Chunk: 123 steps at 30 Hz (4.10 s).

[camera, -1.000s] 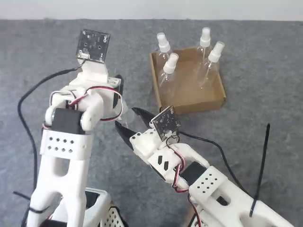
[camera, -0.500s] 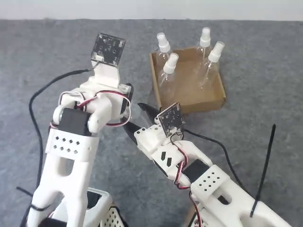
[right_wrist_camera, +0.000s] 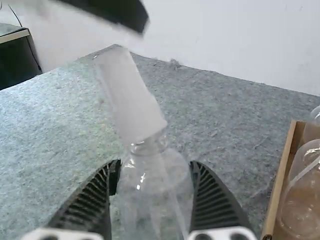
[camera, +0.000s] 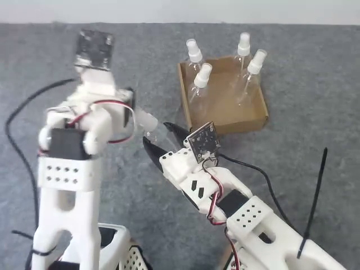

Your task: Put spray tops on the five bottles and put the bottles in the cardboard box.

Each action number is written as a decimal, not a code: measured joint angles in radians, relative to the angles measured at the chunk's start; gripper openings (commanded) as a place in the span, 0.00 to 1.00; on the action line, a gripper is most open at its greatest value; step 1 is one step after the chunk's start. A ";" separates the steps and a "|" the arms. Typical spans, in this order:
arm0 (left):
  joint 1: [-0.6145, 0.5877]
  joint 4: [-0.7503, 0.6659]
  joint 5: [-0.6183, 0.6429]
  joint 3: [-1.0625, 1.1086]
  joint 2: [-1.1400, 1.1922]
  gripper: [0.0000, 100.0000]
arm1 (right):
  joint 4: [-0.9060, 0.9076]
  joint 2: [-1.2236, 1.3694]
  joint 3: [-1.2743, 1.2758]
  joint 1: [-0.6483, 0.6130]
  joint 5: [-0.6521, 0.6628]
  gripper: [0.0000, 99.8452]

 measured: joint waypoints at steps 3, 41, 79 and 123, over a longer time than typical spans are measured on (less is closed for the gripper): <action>0.057 -0.005 0.005 0.064 0.000 0.09 | 0.000 0.000 0.000 0.000 0.000 0.01; 0.055 -0.319 -0.002 0.755 -0.809 0.20 | 0.476 0.021 -0.551 0.192 0.063 0.01; 0.201 -0.427 -0.002 1.013 -0.884 0.24 | 0.990 0.138 -0.908 0.353 0.153 0.01; 0.025 -0.600 -0.012 1.059 -0.884 0.01 | 0.338 0.713 -0.692 0.591 0.034 0.01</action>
